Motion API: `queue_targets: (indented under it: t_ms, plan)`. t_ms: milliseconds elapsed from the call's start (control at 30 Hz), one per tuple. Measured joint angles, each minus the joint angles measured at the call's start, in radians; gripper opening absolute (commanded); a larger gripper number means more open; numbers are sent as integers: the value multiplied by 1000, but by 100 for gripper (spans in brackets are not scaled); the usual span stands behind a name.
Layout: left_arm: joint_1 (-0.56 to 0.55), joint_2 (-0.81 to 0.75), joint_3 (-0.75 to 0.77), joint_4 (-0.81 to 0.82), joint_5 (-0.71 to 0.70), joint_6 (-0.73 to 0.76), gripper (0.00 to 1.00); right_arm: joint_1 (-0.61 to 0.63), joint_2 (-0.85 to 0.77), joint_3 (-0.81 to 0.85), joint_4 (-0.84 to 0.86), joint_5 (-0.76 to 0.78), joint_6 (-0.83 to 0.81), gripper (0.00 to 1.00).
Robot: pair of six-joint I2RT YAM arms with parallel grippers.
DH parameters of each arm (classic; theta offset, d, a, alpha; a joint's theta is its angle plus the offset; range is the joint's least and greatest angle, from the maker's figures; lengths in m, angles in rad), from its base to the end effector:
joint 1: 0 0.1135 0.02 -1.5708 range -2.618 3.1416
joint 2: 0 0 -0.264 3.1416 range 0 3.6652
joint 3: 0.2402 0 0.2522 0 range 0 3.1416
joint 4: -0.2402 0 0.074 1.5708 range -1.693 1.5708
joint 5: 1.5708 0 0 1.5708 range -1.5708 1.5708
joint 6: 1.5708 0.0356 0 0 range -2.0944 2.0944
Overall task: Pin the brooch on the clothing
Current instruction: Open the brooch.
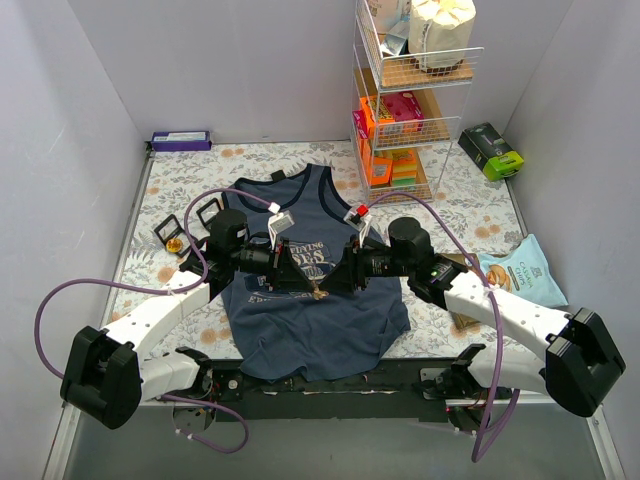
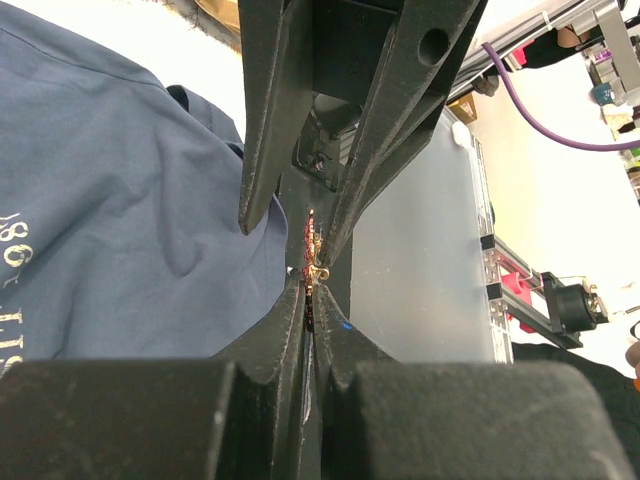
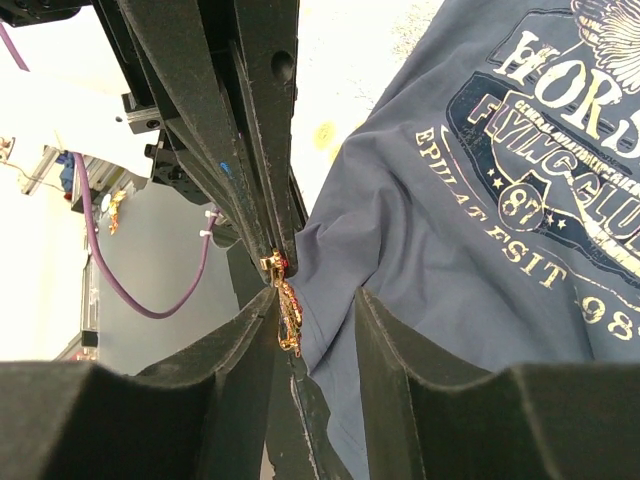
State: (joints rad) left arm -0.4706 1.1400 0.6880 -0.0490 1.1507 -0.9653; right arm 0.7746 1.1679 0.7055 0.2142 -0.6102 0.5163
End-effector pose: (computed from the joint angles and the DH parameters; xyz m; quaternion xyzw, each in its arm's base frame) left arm 0.1938 -0.1351 0.2578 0.0922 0.7678 -0.6339 0.0142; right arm 0.1733 0.1982 0.2754 -0.2799 0.7227 0.5418 0.3253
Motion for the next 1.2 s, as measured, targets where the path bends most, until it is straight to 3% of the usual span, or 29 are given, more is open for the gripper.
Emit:
queue_targets:
  t_ms: [1200]
  plan:
    - [3, 1, 0, -26, -16, 11, 0, 40, 1, 20, -47, 80, -22, 39]
